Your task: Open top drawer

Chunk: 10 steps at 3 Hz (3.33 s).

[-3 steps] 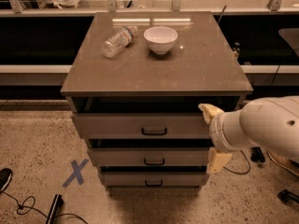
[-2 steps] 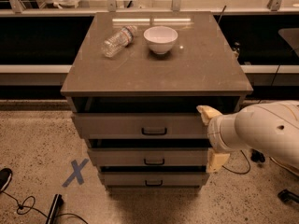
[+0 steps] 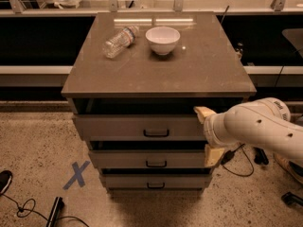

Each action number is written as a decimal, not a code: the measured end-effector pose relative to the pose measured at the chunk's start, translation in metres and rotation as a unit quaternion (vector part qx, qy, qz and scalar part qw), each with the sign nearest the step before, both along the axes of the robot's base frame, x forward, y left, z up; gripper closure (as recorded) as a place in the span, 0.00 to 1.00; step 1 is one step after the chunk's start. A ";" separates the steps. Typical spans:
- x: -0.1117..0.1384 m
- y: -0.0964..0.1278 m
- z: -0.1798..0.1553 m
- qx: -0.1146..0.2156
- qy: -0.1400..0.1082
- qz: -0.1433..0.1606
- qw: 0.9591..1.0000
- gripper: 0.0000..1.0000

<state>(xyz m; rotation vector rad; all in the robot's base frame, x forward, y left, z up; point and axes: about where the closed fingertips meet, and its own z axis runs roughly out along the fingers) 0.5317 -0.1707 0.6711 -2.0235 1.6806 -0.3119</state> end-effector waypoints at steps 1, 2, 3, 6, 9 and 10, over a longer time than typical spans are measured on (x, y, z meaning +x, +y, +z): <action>0.018 0.001 -0.019 0.019 0.018 0.009 1.000 0.00; 0.025 0.008 -0.024 0.037 0.029 0.013 0.999 0.03; 0.024 0.015 -0.019 0.050 0.032 0.016 0.998 0.17; 0.012 0.022 -0.013 0.065 0.052 0.024 0.996 0.44; -0.008 0.021 -0.002 0.098 0.074 0.027 0.992 0.00; -0.007 0.022 -0.003 0.091 0.078 0.028 0.992 0.00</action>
Offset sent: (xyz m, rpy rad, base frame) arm 0.0344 0.0168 -0.0270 0.1215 0.0841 0.0304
